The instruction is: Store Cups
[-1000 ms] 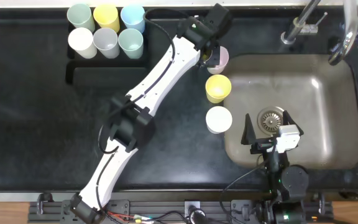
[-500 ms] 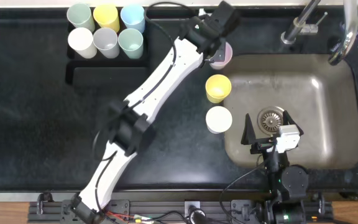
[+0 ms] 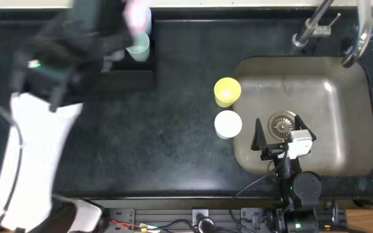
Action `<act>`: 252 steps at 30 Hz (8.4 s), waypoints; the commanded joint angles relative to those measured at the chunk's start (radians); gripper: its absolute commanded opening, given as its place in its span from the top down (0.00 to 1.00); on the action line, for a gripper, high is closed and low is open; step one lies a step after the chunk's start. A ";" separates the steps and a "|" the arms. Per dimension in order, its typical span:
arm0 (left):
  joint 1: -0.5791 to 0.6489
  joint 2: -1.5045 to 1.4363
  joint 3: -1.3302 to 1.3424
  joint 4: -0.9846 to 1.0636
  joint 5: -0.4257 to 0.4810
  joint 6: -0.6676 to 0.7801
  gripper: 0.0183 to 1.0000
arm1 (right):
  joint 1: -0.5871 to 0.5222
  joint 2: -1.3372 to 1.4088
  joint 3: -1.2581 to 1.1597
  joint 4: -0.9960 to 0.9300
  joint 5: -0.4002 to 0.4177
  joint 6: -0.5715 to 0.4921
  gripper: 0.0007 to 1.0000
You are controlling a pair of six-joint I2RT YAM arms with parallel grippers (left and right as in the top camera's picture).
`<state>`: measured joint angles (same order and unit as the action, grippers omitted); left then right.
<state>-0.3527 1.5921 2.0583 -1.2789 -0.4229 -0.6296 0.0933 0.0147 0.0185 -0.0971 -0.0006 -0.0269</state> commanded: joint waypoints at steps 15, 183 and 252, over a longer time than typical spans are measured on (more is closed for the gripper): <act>0.482 -0.109 -0.595 0.263 0.252 0.087 0.98 | 0.005 -0.011 -0.008 0.008 -0.006 -0.006 0.00; 0.245 0.054 -0.645 0.201 0.190 -0.742 0.98 | 0.005 -0.011 -0.008 0.008 -0.006 -0.006 0.00; 0.226 -0.393 -0.683 0.689 0.118 0.009 0.34 | 0.005 -0.011 -0.008 0.008 -0.006 -0.006 0.00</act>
<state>-0.1204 1.2911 1.3952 -0.6342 -0.2836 -1.0039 0.0933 0.0147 0.0185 -0.0967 -0.0006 -0.0269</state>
